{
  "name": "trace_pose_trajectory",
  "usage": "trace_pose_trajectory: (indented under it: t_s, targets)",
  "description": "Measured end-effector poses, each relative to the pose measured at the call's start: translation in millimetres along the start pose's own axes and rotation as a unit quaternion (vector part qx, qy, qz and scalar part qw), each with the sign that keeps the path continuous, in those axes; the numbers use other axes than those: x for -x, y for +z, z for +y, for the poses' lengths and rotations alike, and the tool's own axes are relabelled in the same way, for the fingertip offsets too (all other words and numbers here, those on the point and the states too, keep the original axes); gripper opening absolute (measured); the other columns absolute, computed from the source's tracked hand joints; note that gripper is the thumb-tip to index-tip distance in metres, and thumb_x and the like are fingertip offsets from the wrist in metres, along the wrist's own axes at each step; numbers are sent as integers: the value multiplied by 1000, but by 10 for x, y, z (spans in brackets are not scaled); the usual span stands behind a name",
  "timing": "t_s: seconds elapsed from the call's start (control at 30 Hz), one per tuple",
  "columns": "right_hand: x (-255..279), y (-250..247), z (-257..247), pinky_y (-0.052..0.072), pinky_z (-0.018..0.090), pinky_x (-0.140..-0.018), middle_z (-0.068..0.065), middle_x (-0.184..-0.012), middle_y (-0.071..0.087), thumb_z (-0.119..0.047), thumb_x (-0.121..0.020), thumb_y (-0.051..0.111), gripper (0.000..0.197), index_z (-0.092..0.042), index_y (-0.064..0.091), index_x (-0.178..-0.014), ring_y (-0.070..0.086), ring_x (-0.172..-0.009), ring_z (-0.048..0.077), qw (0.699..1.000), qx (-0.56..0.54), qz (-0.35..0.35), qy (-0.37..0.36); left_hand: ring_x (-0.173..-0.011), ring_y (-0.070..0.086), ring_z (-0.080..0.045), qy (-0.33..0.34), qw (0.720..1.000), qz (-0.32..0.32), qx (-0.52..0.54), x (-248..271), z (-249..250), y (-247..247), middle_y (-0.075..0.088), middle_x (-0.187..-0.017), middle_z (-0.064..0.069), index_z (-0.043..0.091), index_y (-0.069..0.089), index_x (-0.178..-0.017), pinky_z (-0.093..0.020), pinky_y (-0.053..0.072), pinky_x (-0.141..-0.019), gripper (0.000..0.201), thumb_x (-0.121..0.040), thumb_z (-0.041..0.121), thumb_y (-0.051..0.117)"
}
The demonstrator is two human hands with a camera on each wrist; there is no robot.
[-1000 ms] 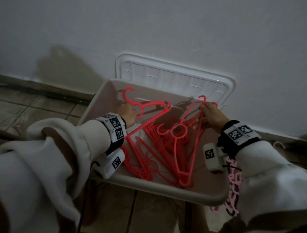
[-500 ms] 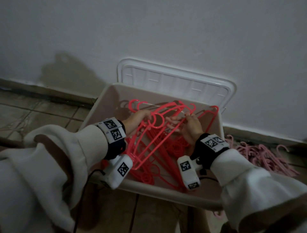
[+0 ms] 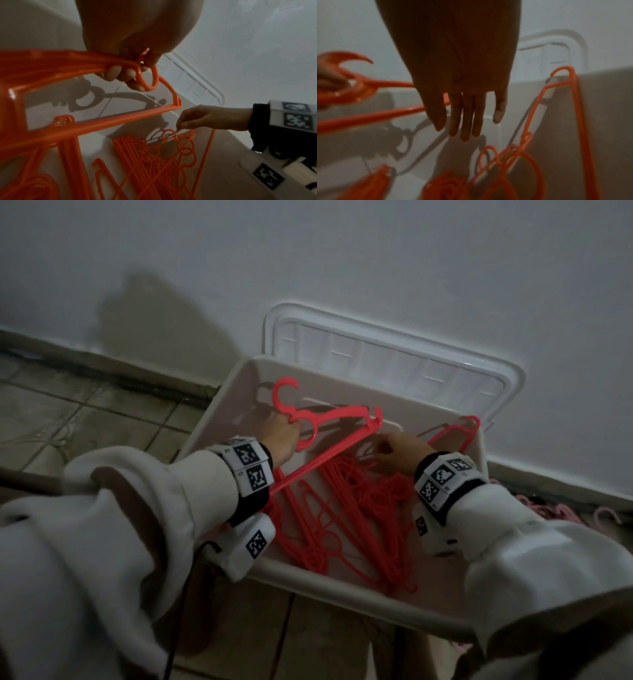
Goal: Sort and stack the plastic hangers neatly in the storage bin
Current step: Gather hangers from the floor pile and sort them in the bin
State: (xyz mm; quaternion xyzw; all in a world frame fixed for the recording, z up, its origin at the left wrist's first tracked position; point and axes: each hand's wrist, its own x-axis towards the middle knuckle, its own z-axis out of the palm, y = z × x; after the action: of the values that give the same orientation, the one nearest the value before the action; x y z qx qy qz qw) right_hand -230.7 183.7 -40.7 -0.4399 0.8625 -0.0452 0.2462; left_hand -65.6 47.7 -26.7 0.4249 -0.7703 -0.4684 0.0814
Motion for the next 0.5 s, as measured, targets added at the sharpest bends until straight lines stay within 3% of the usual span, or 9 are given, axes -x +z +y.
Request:
trace_pose_trajectory:
  t_s: [0.07,0.13,0.2,0.33,0.43,0.5]
  targets:
    - [-60,13,99,41,32,-96,11,-132,52,-38,-88,55,47,-11,50,-125,52,-119,26,989,147,-16,28,-95,58,-36,9,1000,12,-26,-6,-4,-26,61,-99,-26,0,61,-92,-37,42,-81,19,-93,8,44]
    - [-123,70,190,26,45,-110,6,-145,39,-45,-89,49,54,-17,40,-135,38,-133,24,970,236,-36,54,-93,57,-37,13,999,7,-30,-14,-5,-48,59,-98,-29,0,59,-90,-37,40,-76,18,-93,5,42]
    - [-156,126,229,19,50,-111,5,-146,38,-45,-92,46,54,-20,35,-138,34,-136,24,963,250,-58,76,-96,57,-40,20,999,9,-24,-21,5,-57,60,-102,-31,-1,59,-88,-38,41,-77,18,-93,5,43]
    - [-196,210,152,23,48,-108,8,-139,45,-30,-97,40,41,-12,40,-134,44,-128,26,960,265,-41,77,-98,57,-39,0,1000,4,-24,-58,-23,-43,60,-100,-27,3,58,-89,-37,41,-79,17,-94,9,42]
    - [-210,222,136,25,49,-107,8,-137,44,-36,-97,38,38,-23,48,-132,43,-127,29,949,298,-14,100,-99,57,-37,0,1000,9,-16,-100,-41,-31,61,-97,-23,7,57,-89,-34,41,-79,16,-94,10,42]
    - [-217,222,192,21,51,-109,10,-143,36,-38,-98,32,40,-27,45,-134,32,-133,28,939,329,-11,95,-100,57,-36,-1,1000,12,-13,-118,-51,-18,62,-101,-23,5,59,-91,-34,41,-82,18,-95,11,42]
